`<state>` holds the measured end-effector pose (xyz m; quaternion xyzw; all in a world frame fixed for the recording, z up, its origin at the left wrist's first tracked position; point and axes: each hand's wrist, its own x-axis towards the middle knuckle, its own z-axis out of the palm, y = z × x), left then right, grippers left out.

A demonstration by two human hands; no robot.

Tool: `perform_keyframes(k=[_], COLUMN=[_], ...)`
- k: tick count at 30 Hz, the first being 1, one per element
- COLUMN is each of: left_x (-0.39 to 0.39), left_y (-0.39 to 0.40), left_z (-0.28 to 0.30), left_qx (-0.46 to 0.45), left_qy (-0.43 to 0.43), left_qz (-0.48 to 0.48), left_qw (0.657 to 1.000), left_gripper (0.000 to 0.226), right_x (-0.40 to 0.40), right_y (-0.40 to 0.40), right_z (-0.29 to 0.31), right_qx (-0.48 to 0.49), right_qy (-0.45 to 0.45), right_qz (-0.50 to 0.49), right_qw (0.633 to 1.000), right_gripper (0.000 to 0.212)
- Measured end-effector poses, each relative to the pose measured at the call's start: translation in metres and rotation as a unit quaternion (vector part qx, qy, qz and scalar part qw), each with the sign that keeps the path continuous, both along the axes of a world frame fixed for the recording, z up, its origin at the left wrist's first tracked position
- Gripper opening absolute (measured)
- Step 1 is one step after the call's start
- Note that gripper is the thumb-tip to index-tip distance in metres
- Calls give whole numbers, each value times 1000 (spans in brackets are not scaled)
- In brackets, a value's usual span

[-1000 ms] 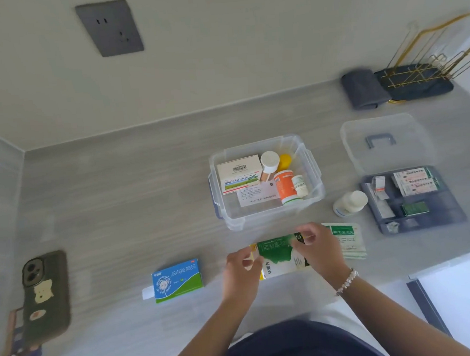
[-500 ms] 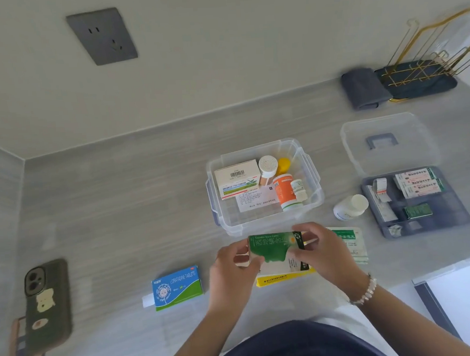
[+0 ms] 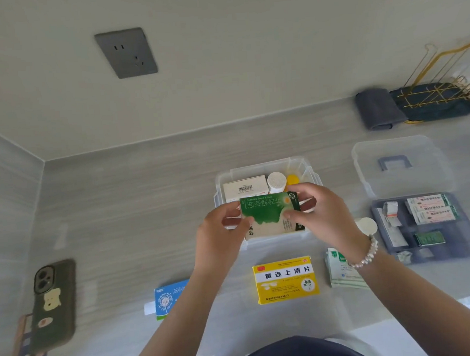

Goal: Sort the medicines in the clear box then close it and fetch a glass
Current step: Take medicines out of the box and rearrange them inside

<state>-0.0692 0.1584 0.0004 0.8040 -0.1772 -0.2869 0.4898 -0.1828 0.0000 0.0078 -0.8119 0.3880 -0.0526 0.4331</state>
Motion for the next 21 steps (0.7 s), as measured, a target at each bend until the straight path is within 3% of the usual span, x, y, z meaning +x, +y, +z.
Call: perform_keyframes(k=[6, 11, 15, 21], left_x=[9, 9, 7, 18], left_y=[-31, -49, -55, -64], left_z=[-20, -32, -44, -48], left_qx=[70, 201, 267, 284], left_qy=[13, 6, 38, 136], left_qz=[-10, -80, -104, -156], left_qw=[997, 976, 957, 936], left_gripper=[19, 20, 22, 24], right_x=[26, 30, 36, 45], right_y=[-24, -31, -36, -43], right_z=[-30, -49, -62, -73], right_qx=[-8, -10, -16, 45], right_qy=[53, 94, 168, 218], right_qz=[14, 44, 155, 195], right_qw=[998, 995, 973, 955], right_gripper=[56, 31, 21, 22])
